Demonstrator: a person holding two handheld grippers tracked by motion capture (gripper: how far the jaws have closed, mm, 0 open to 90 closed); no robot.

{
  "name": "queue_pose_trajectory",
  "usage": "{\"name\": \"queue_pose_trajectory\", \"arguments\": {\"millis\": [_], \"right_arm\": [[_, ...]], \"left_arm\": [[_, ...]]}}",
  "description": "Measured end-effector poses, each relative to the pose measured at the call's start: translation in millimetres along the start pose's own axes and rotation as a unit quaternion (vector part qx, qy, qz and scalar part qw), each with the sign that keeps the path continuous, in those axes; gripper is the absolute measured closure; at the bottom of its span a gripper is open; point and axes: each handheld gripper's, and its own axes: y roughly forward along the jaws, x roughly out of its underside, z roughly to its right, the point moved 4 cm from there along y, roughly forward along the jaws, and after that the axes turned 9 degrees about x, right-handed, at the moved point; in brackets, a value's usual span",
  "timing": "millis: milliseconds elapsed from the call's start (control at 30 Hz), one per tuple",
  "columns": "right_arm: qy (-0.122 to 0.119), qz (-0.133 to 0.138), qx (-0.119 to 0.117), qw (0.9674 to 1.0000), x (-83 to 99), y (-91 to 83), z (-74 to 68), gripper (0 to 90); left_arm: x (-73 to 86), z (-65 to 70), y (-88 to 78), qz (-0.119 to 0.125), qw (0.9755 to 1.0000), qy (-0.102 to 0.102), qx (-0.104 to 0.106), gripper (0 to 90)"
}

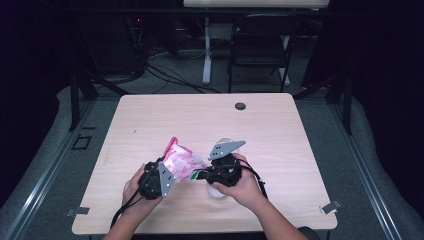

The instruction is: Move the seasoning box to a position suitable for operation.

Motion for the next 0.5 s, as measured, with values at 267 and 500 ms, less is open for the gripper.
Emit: {"name": "queue_pose_trajectory", "arguments": {"millis": [267,500], "right_arm": [[0.013,0.001,0.011,0.9999,1.5,-4.3,8.6,90.0],[0.019,0.001,0.020,0.9996,2.1,-7.5,15.5,90.0]], "left_arm": [[-12.5,-3.5,4.0,-0.012,0.9991,0.036,-0.019,59.2],[-21.8,-5.6,7.4,-0.019,0.9976,0.060,-0.030,59.3]]}}
